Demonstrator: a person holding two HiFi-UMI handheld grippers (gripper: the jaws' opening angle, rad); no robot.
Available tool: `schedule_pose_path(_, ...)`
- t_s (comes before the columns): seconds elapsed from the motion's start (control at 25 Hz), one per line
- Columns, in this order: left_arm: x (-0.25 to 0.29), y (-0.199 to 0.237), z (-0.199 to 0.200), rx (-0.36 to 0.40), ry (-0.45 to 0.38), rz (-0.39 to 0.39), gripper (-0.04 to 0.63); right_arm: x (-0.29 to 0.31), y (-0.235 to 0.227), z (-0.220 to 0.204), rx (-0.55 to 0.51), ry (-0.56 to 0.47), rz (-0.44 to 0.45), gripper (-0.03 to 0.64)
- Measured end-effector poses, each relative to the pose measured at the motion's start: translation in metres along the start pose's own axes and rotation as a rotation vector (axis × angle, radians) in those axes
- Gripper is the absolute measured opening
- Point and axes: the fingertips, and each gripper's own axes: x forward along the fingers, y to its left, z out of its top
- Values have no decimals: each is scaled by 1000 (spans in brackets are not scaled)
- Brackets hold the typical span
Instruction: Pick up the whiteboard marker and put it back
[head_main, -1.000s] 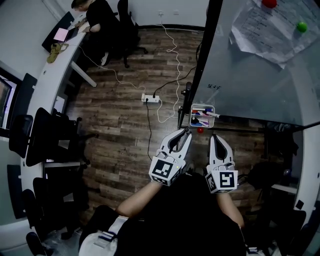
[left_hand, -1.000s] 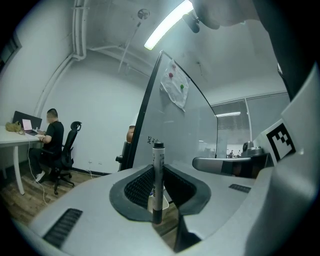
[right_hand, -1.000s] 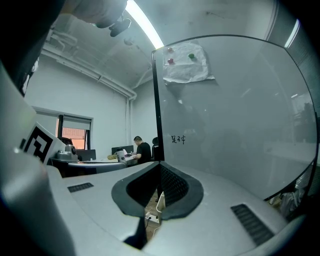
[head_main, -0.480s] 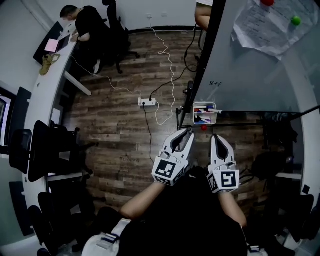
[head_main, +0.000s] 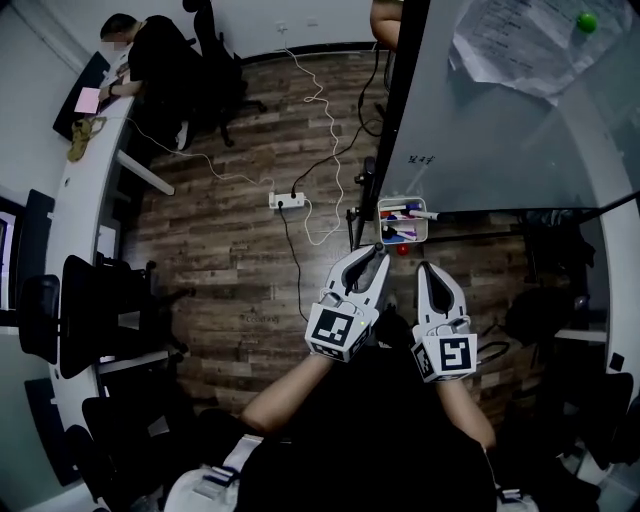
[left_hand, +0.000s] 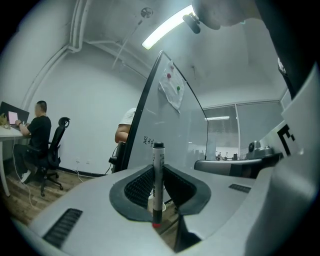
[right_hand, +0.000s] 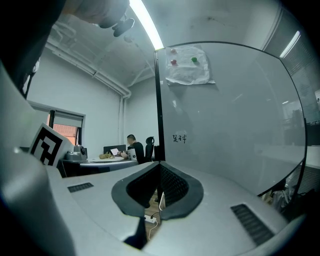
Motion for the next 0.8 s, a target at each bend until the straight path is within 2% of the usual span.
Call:
schedule_pose_path(0.36,34,3,-20,3,55,12,72,5,-27,-8,31,10,-2,14)
schedule_pose_path(0.8,58,27,-38,-10,83,93,72,30,-46,-17,47,39,53,14)
